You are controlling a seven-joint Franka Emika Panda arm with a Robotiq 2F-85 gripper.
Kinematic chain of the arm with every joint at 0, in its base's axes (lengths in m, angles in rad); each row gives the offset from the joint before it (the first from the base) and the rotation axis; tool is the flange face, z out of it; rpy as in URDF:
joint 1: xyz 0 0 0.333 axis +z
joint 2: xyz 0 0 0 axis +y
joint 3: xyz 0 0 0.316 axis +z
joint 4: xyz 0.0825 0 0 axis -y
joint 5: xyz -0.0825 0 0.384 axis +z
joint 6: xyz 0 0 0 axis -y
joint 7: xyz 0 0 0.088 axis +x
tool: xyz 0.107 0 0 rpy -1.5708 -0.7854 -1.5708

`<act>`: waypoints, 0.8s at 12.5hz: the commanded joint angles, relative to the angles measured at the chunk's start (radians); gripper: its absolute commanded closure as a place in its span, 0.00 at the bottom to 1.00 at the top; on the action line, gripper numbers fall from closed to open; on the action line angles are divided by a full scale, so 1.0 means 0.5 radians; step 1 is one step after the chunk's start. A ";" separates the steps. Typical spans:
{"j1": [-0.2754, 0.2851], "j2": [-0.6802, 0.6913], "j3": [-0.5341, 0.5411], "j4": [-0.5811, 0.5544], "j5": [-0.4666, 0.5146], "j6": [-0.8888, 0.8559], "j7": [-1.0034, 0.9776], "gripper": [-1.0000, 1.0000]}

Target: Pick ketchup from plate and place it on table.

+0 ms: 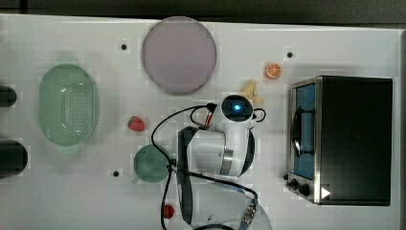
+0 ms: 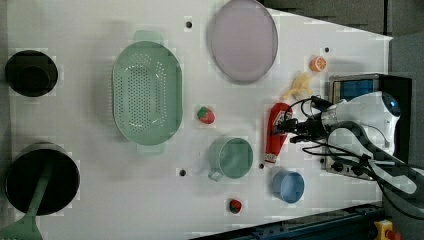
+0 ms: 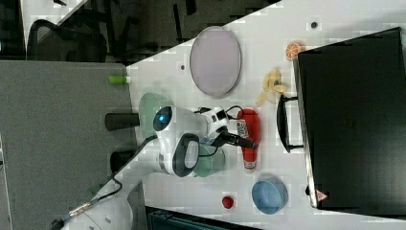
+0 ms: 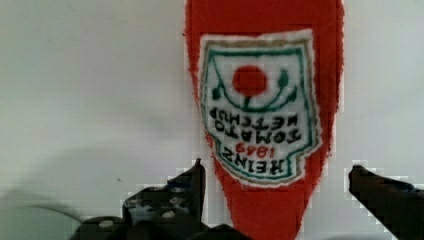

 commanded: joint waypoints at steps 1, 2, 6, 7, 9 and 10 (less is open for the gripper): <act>0.011 -0.381 0.039 0.216 0.008 -0.150 0.241 0.00; 0.012 -0.487 0.051 0.284 0.008 -0.274 0.386 0.00; 0.015 -0.811 0.081 0.668 -0.004 -0.788 0.911 0.00; 0.015 -0.857 0.081 0.756 -0.004 -0.967 1.068 0.00; 0.015 -0.917 0.080 0.891 -0.004 -1.283 1.338 0.00; 0.015 -0.935 0.082 0.933 -0.004 -1.379 1.353 0.00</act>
